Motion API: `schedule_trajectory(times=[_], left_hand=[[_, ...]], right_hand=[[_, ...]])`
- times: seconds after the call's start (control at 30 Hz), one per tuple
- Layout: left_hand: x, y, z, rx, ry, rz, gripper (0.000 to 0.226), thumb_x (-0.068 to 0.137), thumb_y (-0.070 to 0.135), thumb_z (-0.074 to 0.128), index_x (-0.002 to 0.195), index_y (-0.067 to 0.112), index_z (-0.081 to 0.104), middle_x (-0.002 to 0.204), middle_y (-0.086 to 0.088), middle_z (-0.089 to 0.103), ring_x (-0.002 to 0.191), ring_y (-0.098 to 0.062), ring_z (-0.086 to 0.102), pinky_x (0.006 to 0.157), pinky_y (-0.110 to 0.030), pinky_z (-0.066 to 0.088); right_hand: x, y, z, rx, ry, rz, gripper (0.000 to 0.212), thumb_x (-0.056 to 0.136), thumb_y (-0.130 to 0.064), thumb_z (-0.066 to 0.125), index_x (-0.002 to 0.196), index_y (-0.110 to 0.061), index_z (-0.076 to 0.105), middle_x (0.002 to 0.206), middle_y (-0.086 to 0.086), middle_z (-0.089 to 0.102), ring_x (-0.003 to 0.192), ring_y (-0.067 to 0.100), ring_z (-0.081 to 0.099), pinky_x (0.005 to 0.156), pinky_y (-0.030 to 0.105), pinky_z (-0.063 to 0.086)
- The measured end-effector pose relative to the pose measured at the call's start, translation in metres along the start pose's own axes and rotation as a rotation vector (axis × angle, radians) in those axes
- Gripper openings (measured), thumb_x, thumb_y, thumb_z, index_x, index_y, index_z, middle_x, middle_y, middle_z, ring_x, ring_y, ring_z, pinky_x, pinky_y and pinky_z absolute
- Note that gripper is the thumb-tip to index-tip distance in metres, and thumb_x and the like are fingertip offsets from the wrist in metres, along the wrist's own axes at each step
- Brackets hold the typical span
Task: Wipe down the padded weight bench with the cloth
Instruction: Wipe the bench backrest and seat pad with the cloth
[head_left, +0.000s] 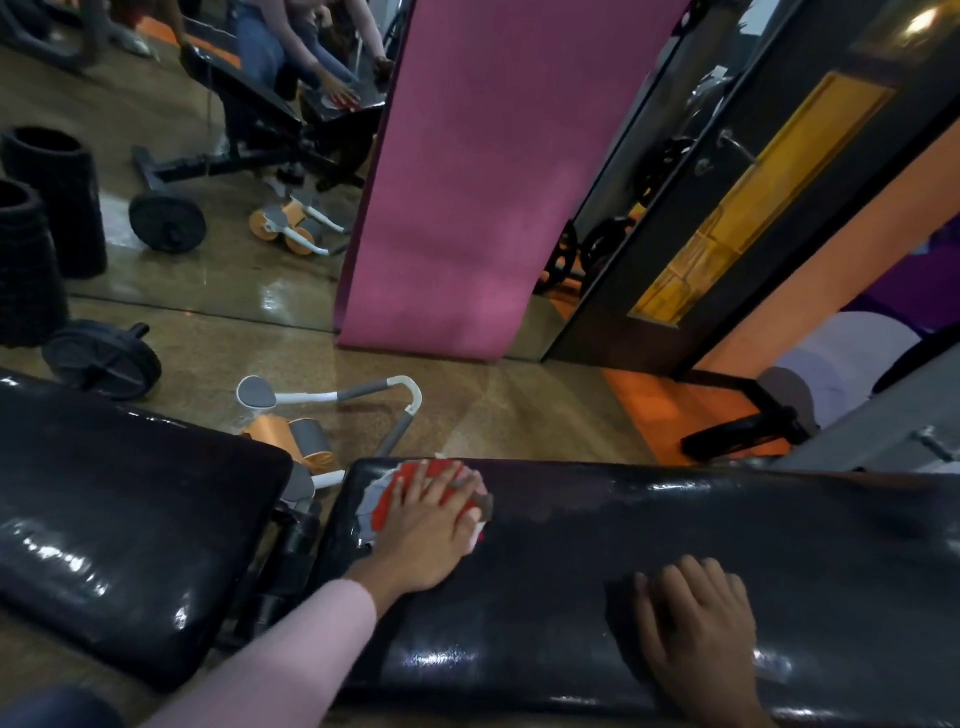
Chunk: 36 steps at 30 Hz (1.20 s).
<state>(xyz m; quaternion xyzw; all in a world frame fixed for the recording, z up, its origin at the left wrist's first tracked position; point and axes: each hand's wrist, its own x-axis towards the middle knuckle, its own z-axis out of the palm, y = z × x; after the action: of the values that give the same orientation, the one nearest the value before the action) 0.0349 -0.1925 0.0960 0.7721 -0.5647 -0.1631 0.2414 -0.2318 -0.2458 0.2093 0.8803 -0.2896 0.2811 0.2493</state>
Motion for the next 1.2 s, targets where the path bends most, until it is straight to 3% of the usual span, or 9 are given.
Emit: schedule_trajectory(times=[0.27,0.43,0.6,0.73,0.8,0.87,0.97,1.07,1.2], left_hand=[[0.057,-0.006,-0.016,-0.092,-0.108,-0.028,0.055,0.092,0.058,0.017,0.143,0.038,0.024,0.153,0.003,0.028,0.140,-0.023,0.021,0.113,-0.047,0.009],[0.014,-0.024,-0.009,-0.104,-0.039,-0.217,0.052,0.095,0.054,0.020,0.145,0.042,0.016,0.159,-0.002,0.001,0.143,-0.036,-0.009,0.114,-0.054,-0.005],[0.015,0.036,-0.006,-0.048,-0.064,-0.006,0.053,0.095,0.051,0.019,0.146,0.040,0.008,0.159,0.000,0.001,0.142,-0.035,-0.009,0.113,-0.056,-0.007],[0.035,0.013,-0.014,-0.068,-0.084,-0.050,0.043,0.093,0.053,0.020,0.135,0.050,0.024,0.152,0.000,0.025,0.138,-0.030,0.017,0.112,-0.051,0.007],[0.030,-0.004,-0.013,-0.103,-0.066,-0.155,0.042,0.093,0.056,0.018,0.134,0.053,0.023,0.154,-0.001,0.023,0.141,-0.030,0.013,0.112,-0.052,0.006],[0.014,-0.003,-0.007,-0.090,-0.067,-0.219,0.048,0.093,0.058,0.017,0.141,0.053,0.012,0.158,0.005,0.006,0.144,-0.029,-0.004,0.113,-0.055,-0.001],[-0.005,0.030,0.000,0.004,-0.079,-0.011,0.051,0.095,0.055,0.017,0.144,0.049,0.003,0.158,0.011,-0.006,0.143,-0.027,-0.015,0.111,-0.056,-0.007],[0.007,0.037,-0.003,0.019,-0.084,0.117,0.051,0.095,0.058,0.019,0.144,0.051,0.006,0.157,0.016,-0.002,0.144,-0.020,-0.009,0.111,-0.051,-0.004],[0.017,-0.006,-0.011,-0.035,-0.013,-0.042,0.067,0.083,0.072,0.017,0.143,0.043,0.015,0.155,0.013,0.018,0.143,-0.016,0.011,0.113,-0.047,0.012]], right_hand=[[-0.013,0.006,-0.008,-0.116,0.049,0.011,0.035,0.083,-0.024,0.056,0.051,-0.013,0.049,0.055,0.007,0.042,0.052,0.029,0.043,0.054,0.036,0.029],[-0.022,0.007,-0.010,-0.147,0.032,0.053,0.030,0.077,-0.023,0.064,0.051,-0.015,0.050,0.053,0.005,0.045,0.047,0.029,0.045,0.049,0.034,0.030],[-0.023,0.005,-0.007,-0.097,-0.061,0.091,0.029,0.084,-0.033,0.051,0.082,-0.016,0.074,0.092,0.009,0.069,0.089,0.031,0.059,0.075,0.042,0.042],[-0.021,0.008,-0.009,0.025,-0.302,0.039,0.051,0.098,-0.040,0.025,0.119,-0.020,0.067,0.129,0.002,0.061,0.126,0.024,0.048,0.103,0.047,0.036],[-0.017,0.009,-0.011,0.028,-0.412,0.021,0.052,0.099,-0.039,0.021,0.130,-0.024,0.059,0.141,-0.002,0.053,0.137,0.022,0.038,0.110,0.049,0.029],[-0.015,0.008,-0.012,-0.001,-0.490,0.027,0.047,0.097,-0.035,0.028,0.138,-0.028,0.050,0.150,-0.006,0.042,0.144,0.021,0.027,0.113,0.049,0.023],[-0.015,0.008,-0.011,-0.030,-0.537,0.015,0.049,0.094,-0.031,0.034,0.142,-0.029,0.044,0.153,-0.007,0.036,0.147,0.020,0.022,0.115,0.049,0.019],[-0.017,0.011,-0.010,-0.014,-0.536,0.002,0.049,0.094,-0.030,0.035,0.142,-0.027,0.044,0.153,-0.004,0.038,0.146,0.021,0.022,0.116,0.049,0.019],[-0.021,0.012,-0.010,-0.005,-0.532,-0.009,0.049,0.096,-0.031,0.034,0.143,-0.028,0.041,0.154,-0.003,0.035,0.148,0.020,0.017,0.116,0.049,0.018]])
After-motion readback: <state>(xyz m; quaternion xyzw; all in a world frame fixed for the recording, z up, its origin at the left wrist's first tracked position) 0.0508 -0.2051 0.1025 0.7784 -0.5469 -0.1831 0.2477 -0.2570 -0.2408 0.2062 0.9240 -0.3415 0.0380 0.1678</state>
